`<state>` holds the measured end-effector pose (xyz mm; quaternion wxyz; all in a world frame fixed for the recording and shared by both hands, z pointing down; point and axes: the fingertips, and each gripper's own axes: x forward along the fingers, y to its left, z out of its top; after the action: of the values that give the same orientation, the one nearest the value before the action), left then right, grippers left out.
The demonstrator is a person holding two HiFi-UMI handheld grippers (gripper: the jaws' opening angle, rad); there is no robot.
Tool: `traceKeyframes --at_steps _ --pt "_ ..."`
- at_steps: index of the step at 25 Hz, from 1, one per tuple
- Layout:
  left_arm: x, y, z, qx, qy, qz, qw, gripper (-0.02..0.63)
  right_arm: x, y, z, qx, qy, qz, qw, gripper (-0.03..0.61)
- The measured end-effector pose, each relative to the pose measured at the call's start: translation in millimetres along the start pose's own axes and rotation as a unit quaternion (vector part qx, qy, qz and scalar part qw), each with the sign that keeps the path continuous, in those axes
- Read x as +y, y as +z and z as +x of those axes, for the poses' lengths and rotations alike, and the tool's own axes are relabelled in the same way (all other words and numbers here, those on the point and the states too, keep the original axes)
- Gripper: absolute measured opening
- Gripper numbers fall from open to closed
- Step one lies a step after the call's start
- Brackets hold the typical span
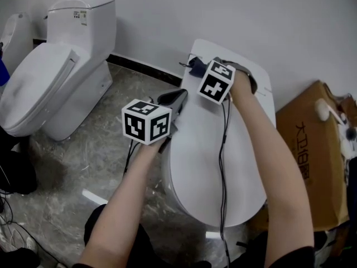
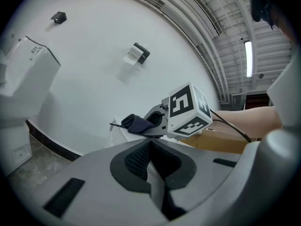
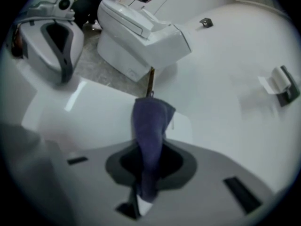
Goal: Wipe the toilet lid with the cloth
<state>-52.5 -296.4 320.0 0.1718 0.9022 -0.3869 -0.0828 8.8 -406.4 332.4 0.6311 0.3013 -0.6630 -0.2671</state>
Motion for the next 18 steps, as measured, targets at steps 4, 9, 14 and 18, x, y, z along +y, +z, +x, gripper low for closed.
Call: traceKeyframes --at_steps 4,9,14,18 --pt "1.9 0.1 -1.3 0.002 0.003 0.000 1.0000 0.014 11.7 2.4 -9.6 -0.002 0.007 -0.018 1.000 0.064" --pt "1.4 -0.1 -1.0 0.002 0.003 0.001 1.0000 0.014 27.2 0.1 -25.5 -0.007 0.006 -0.027 1.000 0.063" --pt "2.3 0.6 -1.4 0.000 0.003 -0.001 1.0000 0.014 42.2 1.6 -41.5 -0.012 0.003 -0.031 0.999 0.063" --pt "1.6 0.4 -1.0 0.000 0.004 -0.001 1.0000 0.014 54.2 1.5 -54.4 -0.019 0.000 -0.035 0.999 0.063"
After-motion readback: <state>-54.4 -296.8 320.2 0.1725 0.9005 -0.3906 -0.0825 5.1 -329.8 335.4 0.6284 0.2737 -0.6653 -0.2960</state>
